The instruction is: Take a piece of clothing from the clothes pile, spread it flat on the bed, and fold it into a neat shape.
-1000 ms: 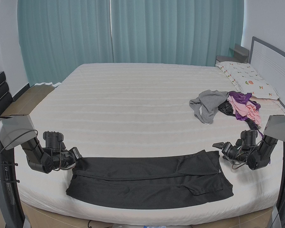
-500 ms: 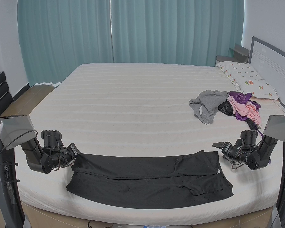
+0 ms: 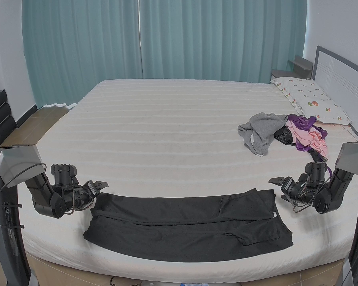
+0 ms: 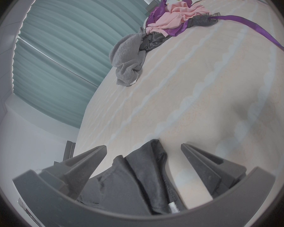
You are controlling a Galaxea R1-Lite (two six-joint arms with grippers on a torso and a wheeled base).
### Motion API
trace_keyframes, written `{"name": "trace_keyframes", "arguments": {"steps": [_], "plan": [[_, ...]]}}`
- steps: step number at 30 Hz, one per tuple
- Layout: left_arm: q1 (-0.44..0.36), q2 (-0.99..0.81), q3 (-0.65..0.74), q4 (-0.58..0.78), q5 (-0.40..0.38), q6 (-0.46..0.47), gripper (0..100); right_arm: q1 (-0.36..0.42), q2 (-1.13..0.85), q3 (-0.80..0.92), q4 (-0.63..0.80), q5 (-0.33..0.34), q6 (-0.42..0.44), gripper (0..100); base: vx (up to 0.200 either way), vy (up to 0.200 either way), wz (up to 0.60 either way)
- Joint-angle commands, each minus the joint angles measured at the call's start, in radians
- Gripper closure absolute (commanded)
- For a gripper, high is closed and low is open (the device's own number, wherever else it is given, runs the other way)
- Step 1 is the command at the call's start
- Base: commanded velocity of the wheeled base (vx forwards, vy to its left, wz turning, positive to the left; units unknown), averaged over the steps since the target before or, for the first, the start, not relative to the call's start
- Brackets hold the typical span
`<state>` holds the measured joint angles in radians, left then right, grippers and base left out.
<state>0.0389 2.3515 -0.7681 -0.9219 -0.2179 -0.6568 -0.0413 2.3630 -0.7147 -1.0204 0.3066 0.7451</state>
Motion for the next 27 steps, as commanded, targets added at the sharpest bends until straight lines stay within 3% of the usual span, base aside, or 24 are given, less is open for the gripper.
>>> {"name": "trace_keyframes", "arguments": {"steps": [1,11,18,19,22,23,27], "plan": [[0.015,-0.104,0.082,0.009,-0.006,-0.032,0,0.02,-0.094,0.084,-0.017,-0.003,0.01,0,0.0,0.0,0.0],[-0.019,-0.202,0.222,0.083,0.003,-0.026,0,0.05,-0.174,0.222,-0.041,-0.009,0.036,0,0.0,0.0,0.0],[-0.045,-0.149,0.205,0.077,0.006,-0.026,0,0.055,-0.177,0.256,-0.041,-0.015,0.051,0,0.0,0.0,0.0],[-0.05,-0.138,0.202,0.075,0.017,-0.026,100,0.061,-0.179,0.259,-0.04,-0.026,0.06,0,0.0,0.0,0.0],[-0.053,-0.13,0.199,0.071,0.06,-0.026,100,0.078,-0.179,0.267,-0.038,-0.063,0.066,0,0.0,0.0,0.0],[-0.054,-0.138,0.197,0.067,0.087,-0.026,100,0.1,-0.179,0.277,-0.038,-0.103,0.066,0,0.0,0.0,0.0],[-0.054,-0.144,0.197,0.074,0.095,-0.026,100,0.132,-0.183,0.284,-0.032,-0.13,0.069,0,0.0,0.0,0.0]]}}
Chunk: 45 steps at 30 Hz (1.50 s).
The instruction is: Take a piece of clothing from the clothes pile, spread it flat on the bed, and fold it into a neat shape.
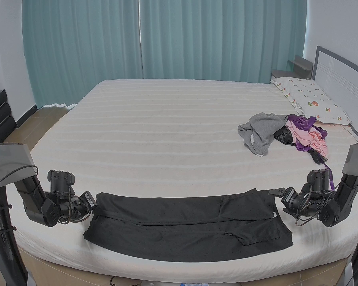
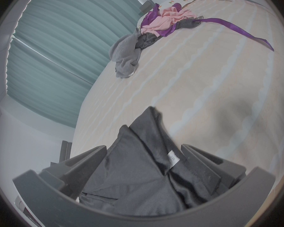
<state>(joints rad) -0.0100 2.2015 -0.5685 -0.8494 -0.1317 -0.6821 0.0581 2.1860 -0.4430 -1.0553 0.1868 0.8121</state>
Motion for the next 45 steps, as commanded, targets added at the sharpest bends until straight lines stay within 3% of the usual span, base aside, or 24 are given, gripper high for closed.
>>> {"name": "trace_keyframes", "arguments": {"steps": [1,11,28,29,45], "plan": [[-0.005,0.006,-0.002,0.001,0.009,0.0,100,0.032,-0.006,0.012,0.003,-0.01,0.002,0,0.0,0.0,0.0],[-0.01,-0.147,0.016,0.006,0.012,-0.004,100,0.092,0.003,0.024,0.012,-0.058,0.004,0,0.0,0.0,0.0],[-0.015,-0.141,0.018,0.0,0.011,-0.007,100,0.103,0.087,-0.069,0.074,-0.067,0.002,0,0.0,0.0,0.0],[-0.015,-0.141,0.018,0.0,0.011,-0.007,100,0.103,0.089,-0.071,0.074,-0.067,0.002,100,0.0,0.0,0.0],[-0.015,-0.138,-0.011,0.006,0.012,-0.007,100,0.088,0.041,-0.094,0.074,-0.086,0.005,100,0.0,0.0,0.0]]}}
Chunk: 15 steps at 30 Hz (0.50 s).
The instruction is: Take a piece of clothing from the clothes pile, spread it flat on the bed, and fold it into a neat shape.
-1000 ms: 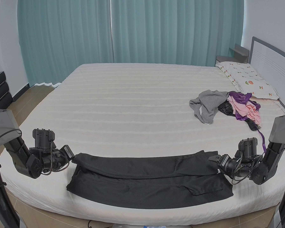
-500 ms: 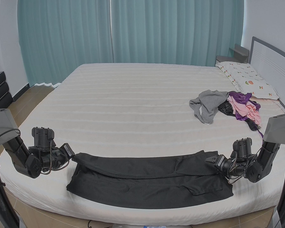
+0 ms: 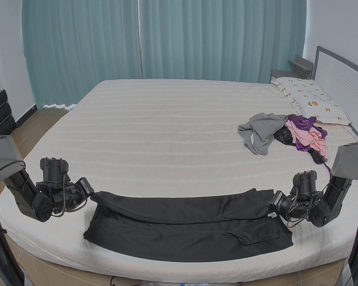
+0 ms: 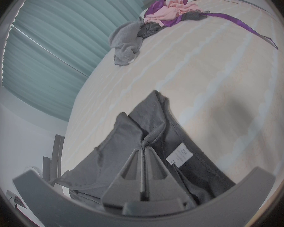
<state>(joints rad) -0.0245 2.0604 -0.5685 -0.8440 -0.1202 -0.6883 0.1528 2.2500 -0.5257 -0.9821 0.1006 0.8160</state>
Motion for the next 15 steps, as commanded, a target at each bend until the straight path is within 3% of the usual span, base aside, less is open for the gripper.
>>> {"name": "trace_keyframes", "arguments": {"steps": [1,12,15], "plan": [[0.001,0.003,-0.019,0.0,0.001,0.0,100,-0.01,-0.023,-0.017,-0.003,0.001,0.002,100,0.0,0.0,0.0],[0.011,0.03,-0.151,0.0,0.002,-0.007,100,-0.024,-0.026,-0.149,-0.007,-0.001,0.035,100,0.0,0.0,0.0],[0.018,0.058,-0.206,-0.006,0.004,-0.059,100,-0.035,-0.02,-0.217,-0.013,-0.013,0.058,100,0.0,0.0,0.0]]}}
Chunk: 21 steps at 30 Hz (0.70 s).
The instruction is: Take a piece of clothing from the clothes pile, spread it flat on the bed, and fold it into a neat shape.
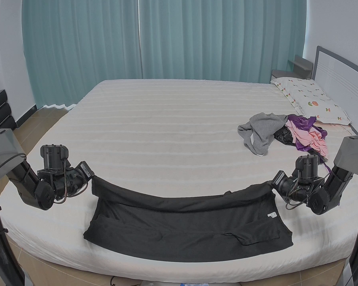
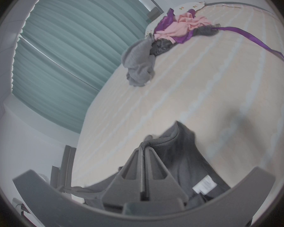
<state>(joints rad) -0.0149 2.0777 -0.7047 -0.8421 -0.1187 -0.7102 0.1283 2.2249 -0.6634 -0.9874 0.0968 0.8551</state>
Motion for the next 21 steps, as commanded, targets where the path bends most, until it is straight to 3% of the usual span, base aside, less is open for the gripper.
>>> {"name": "trace_keyframes", "arguments": {"steps": [1,4,10,17,21], "plan": [[0.013,0.053,-0.101,-0.009,0.01,-0.078,100,-0.012,0.007,-0.113,-0.007,-0.028,0.035,100,0.0,0.0,0.0],[0.03,0.071,-0.121,-0.02,0.022,-0.133,100,-0.012,0.007,-0.127,-0.008,-0.04,0.038,100,0.0,0.0,0.0],[0.055,0.084,-0.082,-0.112,0.019,-0.152,100,-0.013,0.009,-0.107,-0.01,-0.042,0.039,100,0.0,0.0,0.0],[0.064,0.117,-0.016,-0.14,0.016,-0.135,100,-0.013,-0.005,-0.03,-0.01,-0.04,0.032,100,0.0,0.0,0.0],[0.076,0.114,0.048,-0.14,0.004,-0.08,100,-0.015,-0.028,0.033,-0.008,-0.031,0.018,100,0.0,0.0,0.0]]}}
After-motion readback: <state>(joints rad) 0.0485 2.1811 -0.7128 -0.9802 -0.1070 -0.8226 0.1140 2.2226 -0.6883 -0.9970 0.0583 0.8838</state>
